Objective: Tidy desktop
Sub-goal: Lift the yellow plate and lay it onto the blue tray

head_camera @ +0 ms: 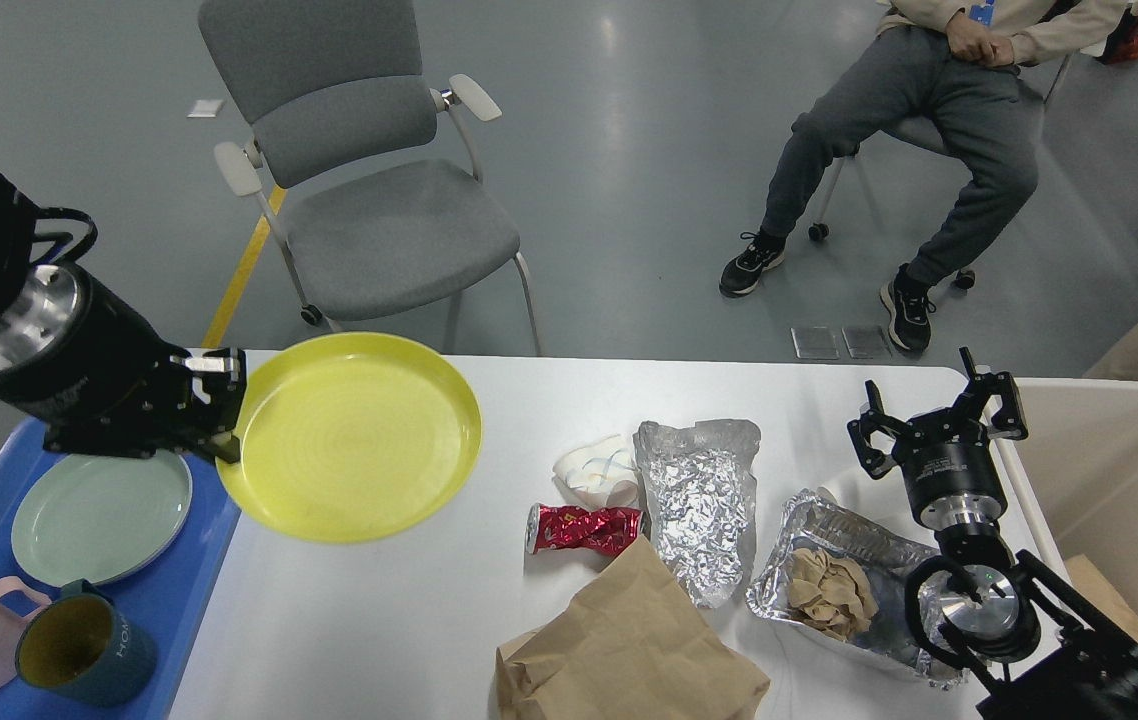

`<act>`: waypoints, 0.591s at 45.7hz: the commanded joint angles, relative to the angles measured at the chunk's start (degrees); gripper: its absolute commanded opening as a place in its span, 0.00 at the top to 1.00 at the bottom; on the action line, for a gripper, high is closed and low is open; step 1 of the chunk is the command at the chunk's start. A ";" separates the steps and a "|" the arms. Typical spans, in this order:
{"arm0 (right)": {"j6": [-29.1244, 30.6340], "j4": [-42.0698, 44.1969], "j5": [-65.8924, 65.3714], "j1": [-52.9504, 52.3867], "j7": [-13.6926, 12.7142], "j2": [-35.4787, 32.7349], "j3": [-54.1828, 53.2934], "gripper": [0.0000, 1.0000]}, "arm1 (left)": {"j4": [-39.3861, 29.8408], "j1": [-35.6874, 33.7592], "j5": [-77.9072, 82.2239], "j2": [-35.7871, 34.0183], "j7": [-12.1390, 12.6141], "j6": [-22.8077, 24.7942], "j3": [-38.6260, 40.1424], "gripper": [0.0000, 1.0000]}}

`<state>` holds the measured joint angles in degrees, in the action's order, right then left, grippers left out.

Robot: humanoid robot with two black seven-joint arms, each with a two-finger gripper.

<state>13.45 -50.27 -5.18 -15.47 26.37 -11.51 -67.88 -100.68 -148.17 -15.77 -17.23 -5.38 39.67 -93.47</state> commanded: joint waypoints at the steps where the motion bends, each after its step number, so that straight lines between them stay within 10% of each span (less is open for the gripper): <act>1: 0.00 0.00 0.00 0.00 0.00 0.00 0.03 0.00 | -0.13 -1.59 -1.81 1.32 0.10 0.50 -0.93 1.00; 17: 0.00 -0.09 0.00 0.00 0.00 0.00 -0.06 0.00 | 14.44 16.49 -3.56 -9.13 0.45 -2.67 -4.09 1.00; 27: 0.00 -0.09 0.00 0.00 0.00 0.00 -0.06 0.00 | 33.95 36.44 -3.56 -18.53 5.37 -4.07 0.12 1.00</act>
<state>13.45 -50.36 -5.18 -15.47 26.37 -11.51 -67.91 -76.37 -121.61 -19.32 -31.31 -2.59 36.68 -96.41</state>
